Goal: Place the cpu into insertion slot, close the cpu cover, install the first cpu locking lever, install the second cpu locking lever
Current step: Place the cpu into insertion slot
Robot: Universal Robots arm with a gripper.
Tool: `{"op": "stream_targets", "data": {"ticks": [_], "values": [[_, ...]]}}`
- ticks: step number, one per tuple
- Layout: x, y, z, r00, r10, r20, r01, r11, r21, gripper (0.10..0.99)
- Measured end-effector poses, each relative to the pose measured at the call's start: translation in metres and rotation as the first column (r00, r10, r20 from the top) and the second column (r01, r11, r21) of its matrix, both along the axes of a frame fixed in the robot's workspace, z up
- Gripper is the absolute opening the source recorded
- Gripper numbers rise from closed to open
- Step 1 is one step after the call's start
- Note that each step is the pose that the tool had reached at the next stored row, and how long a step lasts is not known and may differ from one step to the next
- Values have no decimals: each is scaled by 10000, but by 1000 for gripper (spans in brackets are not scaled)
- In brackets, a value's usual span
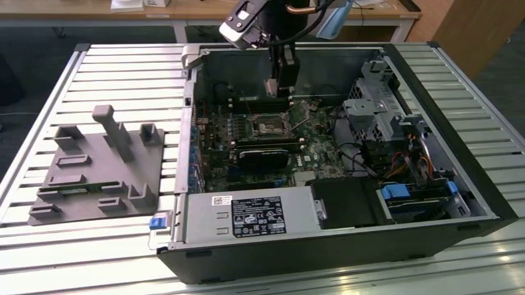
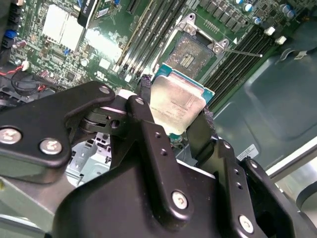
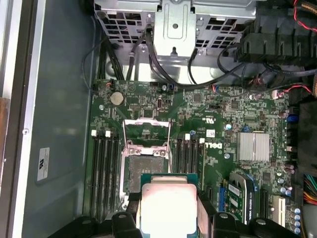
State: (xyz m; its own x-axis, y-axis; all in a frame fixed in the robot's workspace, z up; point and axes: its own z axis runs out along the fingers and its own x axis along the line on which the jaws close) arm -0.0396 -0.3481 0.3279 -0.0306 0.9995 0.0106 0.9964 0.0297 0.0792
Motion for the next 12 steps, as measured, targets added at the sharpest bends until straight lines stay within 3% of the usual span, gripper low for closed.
{"op": "stream_targets", "data": {"ticks": [12], "values": [[0, 7, -73, 10000, 0, 0, 0, 9999, -123, 537]]}}
